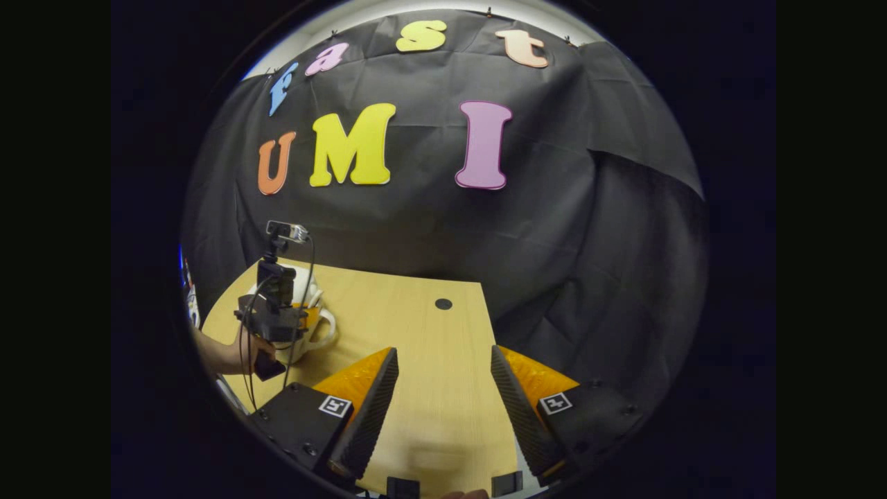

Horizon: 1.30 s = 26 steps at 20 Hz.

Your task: First open the suitcase, pack the skin care products into it, and then close the suitcase.

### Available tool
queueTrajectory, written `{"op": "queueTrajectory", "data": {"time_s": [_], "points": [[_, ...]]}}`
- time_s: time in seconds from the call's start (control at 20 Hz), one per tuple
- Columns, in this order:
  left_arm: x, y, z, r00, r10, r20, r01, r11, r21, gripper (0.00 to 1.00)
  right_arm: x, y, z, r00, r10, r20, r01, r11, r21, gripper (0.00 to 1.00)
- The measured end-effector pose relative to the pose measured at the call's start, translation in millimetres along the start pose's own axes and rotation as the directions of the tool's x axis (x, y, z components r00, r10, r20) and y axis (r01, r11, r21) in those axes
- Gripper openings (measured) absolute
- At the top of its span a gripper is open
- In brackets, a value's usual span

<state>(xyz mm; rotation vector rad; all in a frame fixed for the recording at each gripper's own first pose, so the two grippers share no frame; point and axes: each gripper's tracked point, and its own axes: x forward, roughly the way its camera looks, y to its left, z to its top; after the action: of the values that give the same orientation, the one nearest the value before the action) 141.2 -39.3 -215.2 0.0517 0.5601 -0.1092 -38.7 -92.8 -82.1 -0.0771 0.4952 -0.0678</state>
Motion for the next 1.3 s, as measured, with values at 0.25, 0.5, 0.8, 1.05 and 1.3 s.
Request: {"op": "queueTrajectory", "data": {"time_s": [0.25,0.5,0.8,1.05,1.3], "points": [[-2.0,-13.6,-3.5,0.999,-0.019,-0.03,0.019,1.0,0.017,0.25,14.0,16.0,17.2,0.997,0.071,0.026,-0.07,0.997,-0.028,0.78],[-39.4,-16.5,39.8,0.997,-0.01,0.082,0.009,1.0,0.007,0.98,21.3,46.7,50.6,0.983,0.152,0.105,-0.148,0.988,-0.043,0.8],[-127.7,39.0,145.9,0.946,0.114,0.304,-0.087,0.991,-0.103,0.98,30.3,94.2,120.3,0.936,0.21,0.283,-0.207,0.978,-0.04,0.8],[-194.9,77.0,204.4,0.853,0.2,0.482,-0.172,0.98,-0.101,0.98,31.8,126.1,163.7,0.897,0.189,0.399,-0.21,0.978,0.008,0.79],[-226.8,81.8,203.0,0.82,0.229,0.525,-0.199,0.973,-0.114,0.97,24.0,138.0,175.2,0.886,0.099,0.452,-0.142,0.988,0.062,0.8]]}}
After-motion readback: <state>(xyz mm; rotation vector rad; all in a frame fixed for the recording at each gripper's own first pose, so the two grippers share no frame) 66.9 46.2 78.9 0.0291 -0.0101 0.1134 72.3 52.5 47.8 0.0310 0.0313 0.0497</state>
